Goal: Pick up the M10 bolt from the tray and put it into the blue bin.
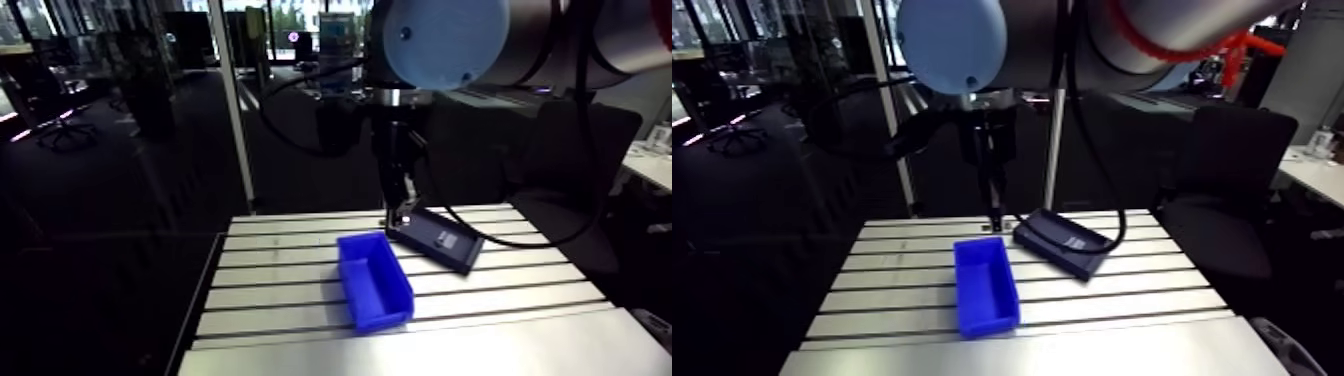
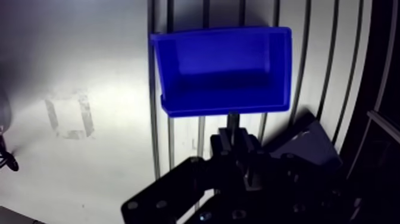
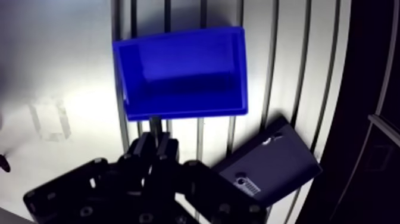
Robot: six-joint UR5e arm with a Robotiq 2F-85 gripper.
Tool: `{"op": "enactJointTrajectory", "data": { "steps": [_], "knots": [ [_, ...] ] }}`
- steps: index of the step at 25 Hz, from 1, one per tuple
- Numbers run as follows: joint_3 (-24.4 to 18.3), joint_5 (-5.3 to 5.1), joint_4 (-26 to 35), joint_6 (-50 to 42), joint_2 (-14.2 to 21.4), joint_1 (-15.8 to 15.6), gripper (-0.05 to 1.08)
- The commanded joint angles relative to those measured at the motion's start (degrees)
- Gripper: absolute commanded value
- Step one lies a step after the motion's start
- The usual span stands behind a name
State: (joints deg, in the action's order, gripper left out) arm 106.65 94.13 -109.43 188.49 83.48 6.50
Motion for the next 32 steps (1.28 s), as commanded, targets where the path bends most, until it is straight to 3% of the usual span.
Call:
{"op": "enactJointTrajectory", "data": {
  "steps": [1,32],
  "knots": [
    [1.8,-0.57,-3.6,-1.0,-2.1,-0.4,1.03],
    [6.1,-0.74,-11.8,-1.7,-9.2,-1.6,1.02]
  ]
}}
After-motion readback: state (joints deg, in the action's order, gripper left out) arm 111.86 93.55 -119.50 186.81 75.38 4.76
